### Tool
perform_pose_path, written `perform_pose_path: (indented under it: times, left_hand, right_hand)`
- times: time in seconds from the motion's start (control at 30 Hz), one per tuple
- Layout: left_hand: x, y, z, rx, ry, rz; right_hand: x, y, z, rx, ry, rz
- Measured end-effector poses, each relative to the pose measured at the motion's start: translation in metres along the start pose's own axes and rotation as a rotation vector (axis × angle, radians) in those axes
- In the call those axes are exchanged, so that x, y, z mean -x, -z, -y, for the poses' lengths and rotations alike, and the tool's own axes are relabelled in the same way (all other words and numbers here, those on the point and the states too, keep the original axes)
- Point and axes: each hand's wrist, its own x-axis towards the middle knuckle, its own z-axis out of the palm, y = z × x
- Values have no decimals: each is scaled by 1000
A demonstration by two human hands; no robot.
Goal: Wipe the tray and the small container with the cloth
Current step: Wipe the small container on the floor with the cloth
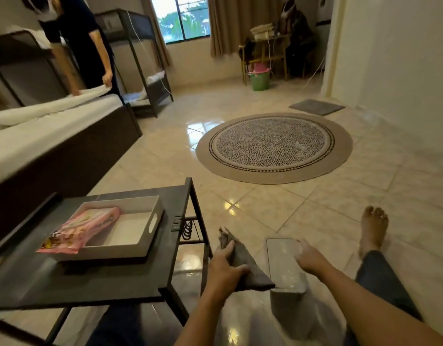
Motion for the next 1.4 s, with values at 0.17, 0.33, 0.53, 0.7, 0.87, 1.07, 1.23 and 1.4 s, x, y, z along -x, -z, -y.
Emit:
perform_pose_path:
  times: [0.17,0.33,0.53,0.7,0.87,1.07,1.23,1.4]
  left_hand:
    - [-41,-10,-1,150,-22,71]
    - [-79,-20,14,247,-2,140]
    - [-111,-37,49,154,92,172]
    - [-114,-57,75,-396,44,176]
    - [-120,-73,65,-812,-140,150]
    - [-126,-81,71,-906,-184,314]
    - [-138,-91,74,-893,-319,221]
    - [-140,-98,92,-936,-320,214]
  right_hand:
    - [-31,-16,-10,69,-45,62]
    - [-47,-21,-3,26,-41,104]
    - [-73,-31,11,12,14,172]
    - [-84,-30,10,-40,-2,225]
    - [-80,-32,11,-71,-24,211]
    - [-74,-42,19,-70,-41,217]
    - [-80,-46,13,-97,-30,200]
    - [-86,-44,9,-138,-31,226]
